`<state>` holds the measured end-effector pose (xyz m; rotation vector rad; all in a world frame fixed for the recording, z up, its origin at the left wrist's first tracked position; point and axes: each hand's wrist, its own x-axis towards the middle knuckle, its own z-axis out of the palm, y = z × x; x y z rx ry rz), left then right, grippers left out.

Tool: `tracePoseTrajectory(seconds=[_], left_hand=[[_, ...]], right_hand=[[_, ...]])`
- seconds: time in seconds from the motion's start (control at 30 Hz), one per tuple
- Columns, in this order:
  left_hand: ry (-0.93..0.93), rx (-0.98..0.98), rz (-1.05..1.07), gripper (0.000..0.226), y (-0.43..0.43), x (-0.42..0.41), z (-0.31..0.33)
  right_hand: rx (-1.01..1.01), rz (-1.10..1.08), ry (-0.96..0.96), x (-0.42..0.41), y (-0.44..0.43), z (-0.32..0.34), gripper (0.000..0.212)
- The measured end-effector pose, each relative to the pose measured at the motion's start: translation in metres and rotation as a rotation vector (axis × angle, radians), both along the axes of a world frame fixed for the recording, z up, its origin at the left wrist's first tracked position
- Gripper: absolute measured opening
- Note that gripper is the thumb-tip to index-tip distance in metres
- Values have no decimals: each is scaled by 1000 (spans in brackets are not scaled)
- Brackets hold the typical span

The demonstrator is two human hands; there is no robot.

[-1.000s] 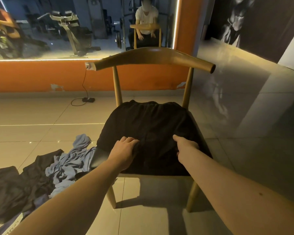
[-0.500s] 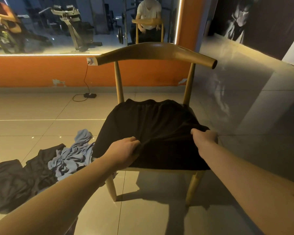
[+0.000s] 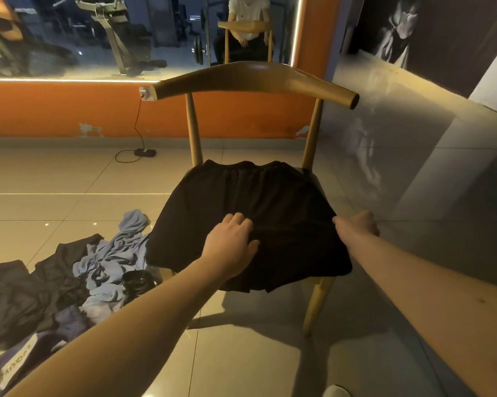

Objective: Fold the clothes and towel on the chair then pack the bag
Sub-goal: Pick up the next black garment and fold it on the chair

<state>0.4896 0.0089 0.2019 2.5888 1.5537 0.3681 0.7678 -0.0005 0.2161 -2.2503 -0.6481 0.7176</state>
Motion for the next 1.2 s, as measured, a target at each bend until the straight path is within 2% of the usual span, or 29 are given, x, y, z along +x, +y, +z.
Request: tracePoseTrajectory(seconds=[0.13,0.27,0.4,0.47,0.6,0.67,0.73,0.87,0.97,1.07,1.2], left_hand=[[88,-73,1,47,0,10,-24],[174,-25,17,45,0,15,-21],[77,126,-1,42,-12,45,-9],[47,132,-43,42,-21,68,-9],[83,-32,58,76,-30,111,-23],[101,-67,126,86,-30,123,-26],[95,-69,161,86,-29,131,-28],[19,-115,184,77,-23,132,-30],[-105,-139,204,55,-17,128,-32],[-195,-139,224,24,-12,123,-29],[-413,-218,303,4,-9,112,-21]], right_hand=[[16,233,17,-4,2,8,73],[-85,355,-37,-7,7,10,66],[-173,413,-45,-5,14,11,58],[-189,424,-96,-2,20,6,55],[-147,432,-94,2,28,4,45],[-121,439,6,7,31,8,42],[-113,429,150,16,37,9,45],[-183,456,368,19,42,17,32],[-188,481,493,20,45,20,27],[-134,477,550,17,52,17,37],[59,482,566,-4,56,24,69]])
